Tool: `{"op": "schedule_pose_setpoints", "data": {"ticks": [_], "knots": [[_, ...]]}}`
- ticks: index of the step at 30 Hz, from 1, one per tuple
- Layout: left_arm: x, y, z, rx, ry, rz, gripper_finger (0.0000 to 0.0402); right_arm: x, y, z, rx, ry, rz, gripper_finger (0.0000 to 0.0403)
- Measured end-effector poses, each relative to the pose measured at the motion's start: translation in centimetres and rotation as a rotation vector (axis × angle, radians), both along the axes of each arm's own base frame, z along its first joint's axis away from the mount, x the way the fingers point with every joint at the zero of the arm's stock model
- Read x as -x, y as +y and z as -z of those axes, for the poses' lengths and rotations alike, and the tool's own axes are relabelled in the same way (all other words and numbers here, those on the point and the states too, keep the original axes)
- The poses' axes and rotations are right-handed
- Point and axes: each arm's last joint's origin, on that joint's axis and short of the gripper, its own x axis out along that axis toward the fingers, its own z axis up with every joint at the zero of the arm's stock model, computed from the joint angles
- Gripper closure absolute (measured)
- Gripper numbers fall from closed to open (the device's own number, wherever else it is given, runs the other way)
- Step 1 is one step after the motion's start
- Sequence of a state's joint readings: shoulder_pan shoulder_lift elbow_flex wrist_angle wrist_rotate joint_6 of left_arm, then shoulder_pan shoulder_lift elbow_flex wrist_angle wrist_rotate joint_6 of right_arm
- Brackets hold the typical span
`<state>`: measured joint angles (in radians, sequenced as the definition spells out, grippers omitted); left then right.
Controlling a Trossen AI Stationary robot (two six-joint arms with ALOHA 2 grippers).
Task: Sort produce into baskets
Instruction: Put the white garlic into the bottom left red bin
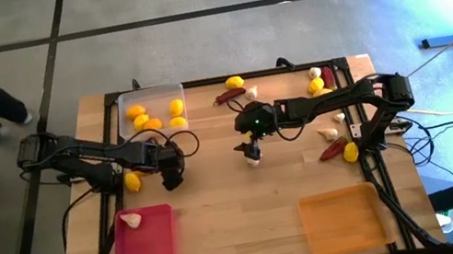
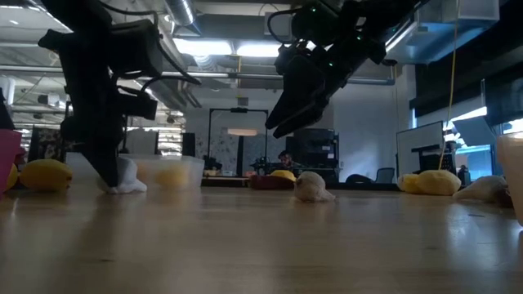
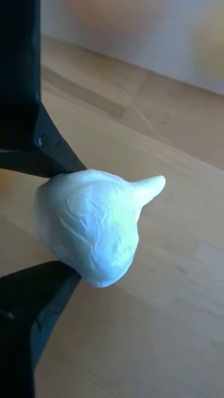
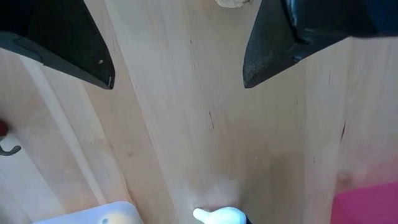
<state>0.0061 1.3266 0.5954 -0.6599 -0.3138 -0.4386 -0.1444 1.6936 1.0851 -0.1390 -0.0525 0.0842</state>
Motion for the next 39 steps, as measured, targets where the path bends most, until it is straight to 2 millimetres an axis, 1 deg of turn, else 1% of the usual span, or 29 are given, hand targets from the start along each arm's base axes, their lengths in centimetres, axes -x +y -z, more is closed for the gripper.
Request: {"op": "schedule_pose_setpoints", "data": {"ticks": [3, 5, 12, 18, 25, 31, 35, 39], "knots": [[0.0, -0.3, -0.3, 0.0, 0.024, 0.014, 0.0213, 0.0, 0.0, 0.0, 0.004, 0.002, -0.004, 0.0056], [-0.1, -0.5, -0.8, 0.001, 0.035, 0.021, 0.0208, 0.0, 0.0, 0.0, 0.003, 0.005, -0.004, 0.0056], [-1.0, -2.1, -3.9, 0.023, 0.055, 0.037, 0.0203, 0.0, 0.0, 0.0, 0.004, -0.001, -0.003, 0.0056], [-1.5, -4.4, -6.8, 0.063, 0.044, 0.062, 0.0202, 0.0, 0.0, 0.0, 0.003, 0.001, -0.003, 0.0056], [-1.7, -7.4, -9.7, 0.197, 0.001, 0.091, 0.0202, 0.0, 0.0, 0.0, -0.001, -0.002, -0.006, 0.0056], [-1.2, -10.1, -11.1, 0.326, -0.017, 0.097, 0.0202, 0.0, 0.1, 0.0, -0.011, -0.009, -0.018, 0.0056], [-0.5, -11.8, -11.5, 0.396, -0.01, 0.067, 0.0202, -0.1, 0.1, -0.1, -0.026, -0.023, -0.037, 0.0056], [0.5, -13.5, -11.5, 0.429, 0.002, 0.008, 0.0201, -0.3, 0.1, -0.3, -0.034, -0.05, -0.05, 0.0056]]}}
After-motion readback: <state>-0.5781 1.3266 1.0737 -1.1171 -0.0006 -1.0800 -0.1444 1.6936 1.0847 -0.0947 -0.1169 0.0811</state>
